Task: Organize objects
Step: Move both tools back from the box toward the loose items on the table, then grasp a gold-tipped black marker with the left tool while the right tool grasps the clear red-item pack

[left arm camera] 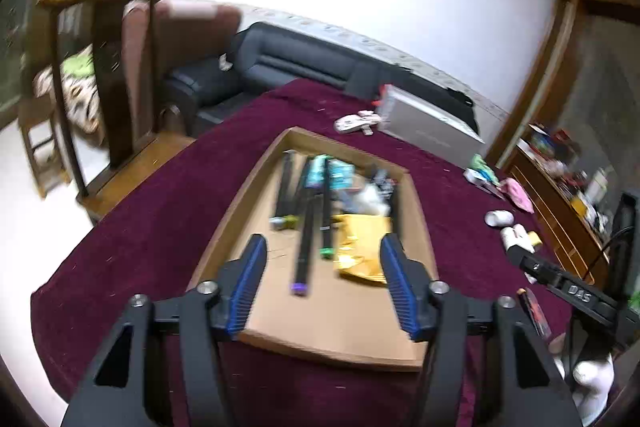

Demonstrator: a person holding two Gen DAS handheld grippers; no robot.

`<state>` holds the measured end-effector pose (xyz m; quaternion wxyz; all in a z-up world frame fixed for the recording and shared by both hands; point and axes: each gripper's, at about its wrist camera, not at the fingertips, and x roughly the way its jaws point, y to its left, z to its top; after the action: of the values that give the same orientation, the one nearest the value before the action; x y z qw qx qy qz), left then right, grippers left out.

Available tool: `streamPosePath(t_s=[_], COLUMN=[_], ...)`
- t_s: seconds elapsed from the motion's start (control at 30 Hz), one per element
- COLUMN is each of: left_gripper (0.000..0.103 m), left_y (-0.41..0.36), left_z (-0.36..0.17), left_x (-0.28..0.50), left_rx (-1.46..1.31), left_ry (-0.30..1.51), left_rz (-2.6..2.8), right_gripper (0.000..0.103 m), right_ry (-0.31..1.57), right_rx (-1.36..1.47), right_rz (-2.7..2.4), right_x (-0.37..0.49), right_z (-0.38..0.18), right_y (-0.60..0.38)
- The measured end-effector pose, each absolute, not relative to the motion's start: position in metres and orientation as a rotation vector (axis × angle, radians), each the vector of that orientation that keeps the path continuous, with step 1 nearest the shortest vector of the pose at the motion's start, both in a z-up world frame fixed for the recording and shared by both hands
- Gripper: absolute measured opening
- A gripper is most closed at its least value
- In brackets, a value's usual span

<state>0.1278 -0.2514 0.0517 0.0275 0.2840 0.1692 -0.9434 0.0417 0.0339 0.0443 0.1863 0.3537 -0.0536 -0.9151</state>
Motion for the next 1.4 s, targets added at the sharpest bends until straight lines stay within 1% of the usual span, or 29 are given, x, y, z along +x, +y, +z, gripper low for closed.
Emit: streamPosePath(t_s=[0.2,0.27,0.43,0.47,0.67,0.87,0.93,1.07,1.17,1.3,1.4], left_gripper=[0.055,0.054,0.054,0.054,0.054,0.054,0.054,0.054,0.054,0.054,0.054], left_y=[-0.176,-0.147,-0.081,-0.067,0.007,0.051,0.066,0.093,0.1,0.094,0.075], left_z=[0.065,0.066,0.063,0.061,0.042,0.02,0.015,0.006,-0.009,-0.017,-0.016], left_x=[0.113,0.105,0.086,0.082,0.06,0.042,0.042,0.047,0.045,0.044,0.041], left_rx=[0.938,0.971,1.077,1.11,1.335,1.546,1.581,1.602,1.631,1.625,1.614], left_ry=[0.297,0.214,0.025,-0.006,-0.069,-0.021,-0.049,-0.163,-0.245,-0.292,-0.238], left_rz=[-3.028,-3.044,-3.093,-3.107,-3.169,-3.121,-3.111,-3.113,-3.073,-3.043,-3.011], right_gripper=[0.082,0.082,0.082,0.082,0.082,0.082,0.082,0.082,0.082,0.082,0.082], right_ry=[-0.325,-0.366,-0.39,-0.421,-0.6,-0.686,-0.711,-0.711,-0.684,-0.668,-0.672], right_rx=[1.066,1.069,1.036,1.039,1.08,1.13,1.141,1.134,1.12,1.123,1.138], right_rz=[-2.749,-2.783,-2.817,-2.825,-2.894,-2.904,-2.893,-2.871,-2.86,-2.854,-2.85], right_x=[0.045,0.047,0.055,0.054,0.058,0.066,0.066,0.063,0.064,0.065,0.063], right_z=[0.035,0.034,0.035,0.034,0.022,0.004,0.001,-0.001,0.001,0.0,-0.001], right_y=[0.141,0.164,0.192,0.204,0.273,0.31,0.316,0.315,0.31,0.308,0.309])
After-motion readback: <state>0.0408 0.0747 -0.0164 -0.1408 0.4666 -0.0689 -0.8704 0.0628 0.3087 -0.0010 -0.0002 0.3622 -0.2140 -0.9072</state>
